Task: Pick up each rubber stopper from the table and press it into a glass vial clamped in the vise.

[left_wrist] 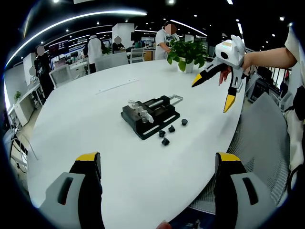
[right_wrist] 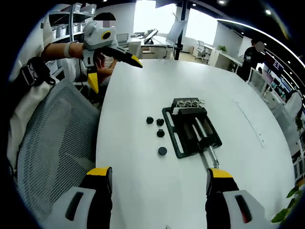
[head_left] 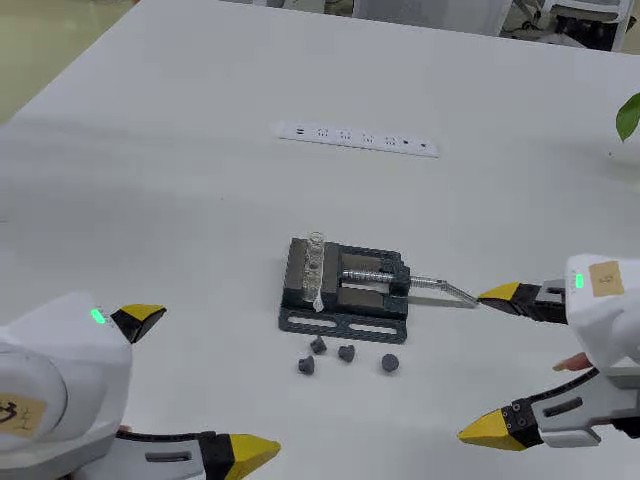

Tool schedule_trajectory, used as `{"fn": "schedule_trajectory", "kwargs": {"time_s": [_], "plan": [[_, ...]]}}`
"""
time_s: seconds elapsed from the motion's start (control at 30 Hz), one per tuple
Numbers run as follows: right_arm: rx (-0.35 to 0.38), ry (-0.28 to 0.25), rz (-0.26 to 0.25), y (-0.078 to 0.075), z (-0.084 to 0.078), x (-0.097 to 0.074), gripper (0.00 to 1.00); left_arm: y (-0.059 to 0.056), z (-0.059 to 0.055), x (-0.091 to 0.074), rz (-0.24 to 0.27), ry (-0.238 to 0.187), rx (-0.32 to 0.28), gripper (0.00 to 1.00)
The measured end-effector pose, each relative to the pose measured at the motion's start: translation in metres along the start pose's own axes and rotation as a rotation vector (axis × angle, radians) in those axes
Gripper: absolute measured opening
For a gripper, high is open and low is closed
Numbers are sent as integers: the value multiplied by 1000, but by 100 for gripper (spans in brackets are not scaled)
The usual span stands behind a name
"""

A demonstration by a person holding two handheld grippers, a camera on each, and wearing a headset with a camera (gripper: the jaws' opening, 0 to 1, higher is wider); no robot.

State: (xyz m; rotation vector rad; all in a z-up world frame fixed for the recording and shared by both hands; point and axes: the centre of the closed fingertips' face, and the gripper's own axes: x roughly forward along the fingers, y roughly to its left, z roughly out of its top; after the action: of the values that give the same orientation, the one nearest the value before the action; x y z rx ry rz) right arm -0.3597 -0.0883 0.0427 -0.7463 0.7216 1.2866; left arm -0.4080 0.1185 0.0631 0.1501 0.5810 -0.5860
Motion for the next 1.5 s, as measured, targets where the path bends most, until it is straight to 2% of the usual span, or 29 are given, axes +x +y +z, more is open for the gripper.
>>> {"fn": "schedule_trajectory", "kwargs": {"time_s": [0.27, 0.43, 0.5, 0.57, 0.73, 1.0, 1.3, 1.5], "plan": [[-82, 54, 82, -5, 14, 19, 63, -2, 2, 2, -6, -10, -13, 99], [-142, 91, 126, -7, 16, 33, 54, -3, 2, 3, -11, -15, -16, 99], [-178, 136, 152, -8, 13, 37, 49, -2, 2, 4, -13, -14, -13, 99], [-220, 133, 159, -10, 15, 43, 47, -1, 2, 4, -10, -14, -14, 99], [-245, 169, 199, -8, 14, 55, 38, 1, 4, 4, -2, -24, -23, 98], [-304, 218, 232, -4, 8, 73, 27, 2, 2, 2, 4, -29, -33, 98], [-315, 238, 244, -4, 8, 82, 18, 1, -3, 3, 1, -27, -51, 97], [-328, 262, 249, -6, 6, 86, 13, 0, -2, 3, -3, -27, -57, 97]]}}
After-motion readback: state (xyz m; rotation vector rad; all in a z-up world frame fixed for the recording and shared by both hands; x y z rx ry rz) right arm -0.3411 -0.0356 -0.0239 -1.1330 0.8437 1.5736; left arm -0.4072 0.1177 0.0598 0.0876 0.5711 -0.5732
